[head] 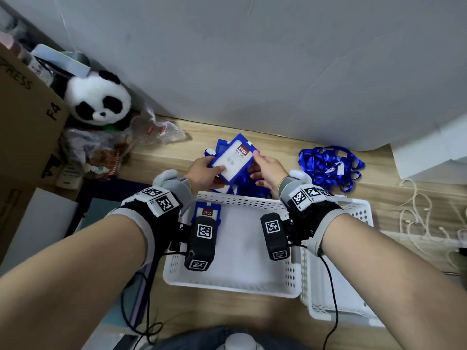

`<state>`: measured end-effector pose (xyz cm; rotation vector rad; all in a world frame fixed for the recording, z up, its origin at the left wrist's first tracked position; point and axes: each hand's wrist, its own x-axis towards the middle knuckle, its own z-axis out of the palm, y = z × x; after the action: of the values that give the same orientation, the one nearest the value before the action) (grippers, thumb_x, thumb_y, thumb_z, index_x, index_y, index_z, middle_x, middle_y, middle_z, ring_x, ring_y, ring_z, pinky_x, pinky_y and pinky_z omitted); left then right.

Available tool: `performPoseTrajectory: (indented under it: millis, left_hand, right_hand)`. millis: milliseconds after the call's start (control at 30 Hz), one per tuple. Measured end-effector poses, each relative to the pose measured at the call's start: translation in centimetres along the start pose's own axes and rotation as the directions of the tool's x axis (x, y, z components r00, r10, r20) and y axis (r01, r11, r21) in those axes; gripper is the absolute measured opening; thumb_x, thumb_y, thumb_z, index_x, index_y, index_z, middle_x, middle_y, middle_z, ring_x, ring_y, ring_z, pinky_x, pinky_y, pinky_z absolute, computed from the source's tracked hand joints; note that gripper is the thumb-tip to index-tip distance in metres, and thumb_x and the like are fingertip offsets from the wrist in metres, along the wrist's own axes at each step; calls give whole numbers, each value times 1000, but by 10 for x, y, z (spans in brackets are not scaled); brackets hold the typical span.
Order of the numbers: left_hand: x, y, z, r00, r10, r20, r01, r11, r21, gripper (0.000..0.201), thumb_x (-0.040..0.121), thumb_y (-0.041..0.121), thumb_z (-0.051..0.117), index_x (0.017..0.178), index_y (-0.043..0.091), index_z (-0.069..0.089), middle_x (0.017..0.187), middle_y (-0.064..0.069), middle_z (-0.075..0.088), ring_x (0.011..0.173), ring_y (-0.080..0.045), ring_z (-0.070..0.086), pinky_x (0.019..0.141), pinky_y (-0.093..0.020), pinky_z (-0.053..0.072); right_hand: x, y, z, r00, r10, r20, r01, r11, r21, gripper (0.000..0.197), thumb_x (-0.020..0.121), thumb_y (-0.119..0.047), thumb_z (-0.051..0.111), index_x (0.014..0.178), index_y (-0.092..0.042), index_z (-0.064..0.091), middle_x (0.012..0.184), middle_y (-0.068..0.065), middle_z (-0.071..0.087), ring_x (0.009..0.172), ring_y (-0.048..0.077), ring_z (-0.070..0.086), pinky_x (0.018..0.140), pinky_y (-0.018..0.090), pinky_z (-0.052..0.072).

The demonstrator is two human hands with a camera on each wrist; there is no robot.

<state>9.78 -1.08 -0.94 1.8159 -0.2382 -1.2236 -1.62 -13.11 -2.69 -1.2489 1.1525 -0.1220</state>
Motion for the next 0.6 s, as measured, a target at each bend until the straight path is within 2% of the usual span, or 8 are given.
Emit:
performPoseTrajectory:
  millis: [67,133,167,267,333,400,500,600]
  left_hand:
    - [-12,2,0,998,14,61,-9,997,-73,42,96,9,49,136,2,37,110,-17,59,85,-31,66,66,-34,59]
    - [-20,8,-1,990,2,142,20,987,-157,37,97,9,46,133,7,37,103,-16,62,68,-28,70,59,-33,59]
    - [-26,11,-1,985,9,171,24,981,-194,32,98,8,45,129,10,39,98,-15,63,61,-26,70,54,-30,58]
    - [-45,19,5,985,96,143,-62,972,-226,21,100,9,40,121,9,43,94,-16,62,52,-21,68,46,-23,54]
    - [-47,23,10,986,166,22,-159,970,-184,23,100,10,38,123,9,41,97,-16,61,47,-15,66,43,-21,50]
    - [-45,24,13,969,213,-125,-228,966,-122,25,99,10,38,125,8,40,96,-12,61,45,-14,65,41,-21,44]
    - [-42,24,10,914,291,-283,-291,956,44,22,96,13,47,117,10,45,106,-13,62,63,-25,64,36,-19,39]
    - [-48,17,13,886,390,-252,-345,916,205,18,92,11,55,109,11,50,99,-15,61,62,-27,60,36,-26,49]
  right_hand:
    - [-5,-2,-7,994,-76,-82,81,996,47,29,99,-33,39,119,-19,54,102,-2,60,86,16,58,71,29,49]
    - [-5,-7,-12,992,-87,-94,98,988,119,31,94,-41,44,115,-27,62,112,-6,63,102,16,61,93,33,49]
    - [-7,-7,-13,996,-52,-71,64,981,183,37,90,-50,46,112,-27,66,112,-5,66,101,14,62,97,34,47]
    - [-28,-10,-16,994,-70,82,58,987,148,59,93,-60,31,102,-15,68,91,7,69,77,11,63,83,25,46]
    - [-45,-12,-15,981,-129,142,121,991,62,58,97,-53,30,80,-10,65,60,5,56,57,15,55,72,23,48]
    - [-60,-11,-17,963,-149,223,162,986,-40,51,100,-42,31,72,-10,59,43,-3,38,45,13,43,61,22,46]
    - [-81,-14,-19,902,-131,412,220,959,-178,40,102,-24,33,70,-9,51,35,-11,28,33,6,28,48,20,38]
    - [-103,-26,-28,863,-147,483,302,917,-261,36,102,-20,35,71,-10,53,36,-13,27,32,4,24,40,17,33]
